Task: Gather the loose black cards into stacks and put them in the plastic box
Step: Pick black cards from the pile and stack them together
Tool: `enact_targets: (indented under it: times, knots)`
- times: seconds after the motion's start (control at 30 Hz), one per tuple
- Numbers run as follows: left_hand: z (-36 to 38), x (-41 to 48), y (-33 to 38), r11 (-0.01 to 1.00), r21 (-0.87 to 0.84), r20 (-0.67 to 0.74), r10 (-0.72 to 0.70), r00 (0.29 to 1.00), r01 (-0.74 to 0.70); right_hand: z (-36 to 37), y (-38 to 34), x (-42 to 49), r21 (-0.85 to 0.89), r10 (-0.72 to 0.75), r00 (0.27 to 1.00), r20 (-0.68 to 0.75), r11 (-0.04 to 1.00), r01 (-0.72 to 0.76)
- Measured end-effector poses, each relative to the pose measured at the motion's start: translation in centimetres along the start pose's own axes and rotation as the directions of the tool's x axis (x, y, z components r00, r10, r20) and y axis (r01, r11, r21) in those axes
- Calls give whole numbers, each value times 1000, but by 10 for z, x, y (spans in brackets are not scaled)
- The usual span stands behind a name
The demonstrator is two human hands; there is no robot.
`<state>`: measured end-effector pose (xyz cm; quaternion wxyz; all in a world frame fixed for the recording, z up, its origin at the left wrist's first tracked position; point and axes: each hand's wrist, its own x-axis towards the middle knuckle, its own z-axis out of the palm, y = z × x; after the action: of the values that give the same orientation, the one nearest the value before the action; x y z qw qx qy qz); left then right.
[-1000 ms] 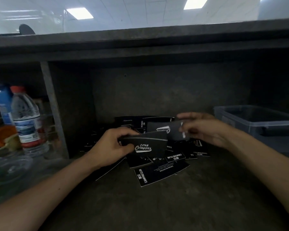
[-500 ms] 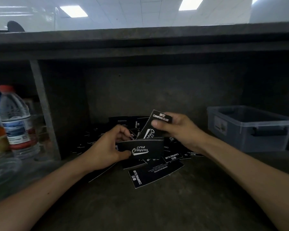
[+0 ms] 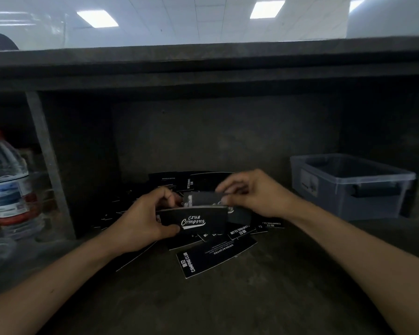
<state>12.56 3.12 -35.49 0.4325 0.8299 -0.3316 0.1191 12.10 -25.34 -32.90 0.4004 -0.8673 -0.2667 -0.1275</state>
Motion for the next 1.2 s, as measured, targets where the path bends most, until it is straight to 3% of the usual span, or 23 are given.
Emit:
enact_targets:
  times: [0.1,0.17,0.23,0.3,0.37,0.4,0.53,0.73,0.87,0.93,1.03,1.2]
  knots:
    - [-1,0,1,998,-54,25,-31,999,32,10,-4,4,184,69,990,119,979,-91]
    - [0,-1,2,996,-80,61,-39,997,44,10,-2,6,280,145,986,80,946,-162]
    - [-1,-2,4,997,-60,63,-54,997,58,4,7,5,56,120,992,-39,991,-118]
    - [-1,-3,6,997,-26,58,-67,996,68,0,18,-1,-238,113,992,46,966,-99]
    - [0,-2,8,998,-14,71,-57,996,58,1,26,-4,-373,191,971,143,919,-125]
    - [0,-2,10,999,-12,78,-47,996,48,2,28,-2,-412,198,973,116,901,-134]
    - [-1,-2,12,999,-24,86,-39,996,41,-2,27,2,-442,192,975,-110,870,-221]
    - [0,-5,14,999,-6,129,35,991,-34,-8,28,2,-458,316,944,-94,828,-322]
    - [0,-5,13,998,-53,155,22,988,-14,-18,25,-3,-625,336,935,116,756,-194]
    - [-1,-6,13,998,-59,150,11,989,-2,-16,23,-6,-628,330,922,202,766,-136]
    - [-1,-6,13,999,-42,146,16,989,-10,-19,23,-2,-611,328,917,227,781,-129]
    - [-1,-6,14,1000,-25,156,15,988,-11,-33,28,-4,-718,445,874,195,672,-182]
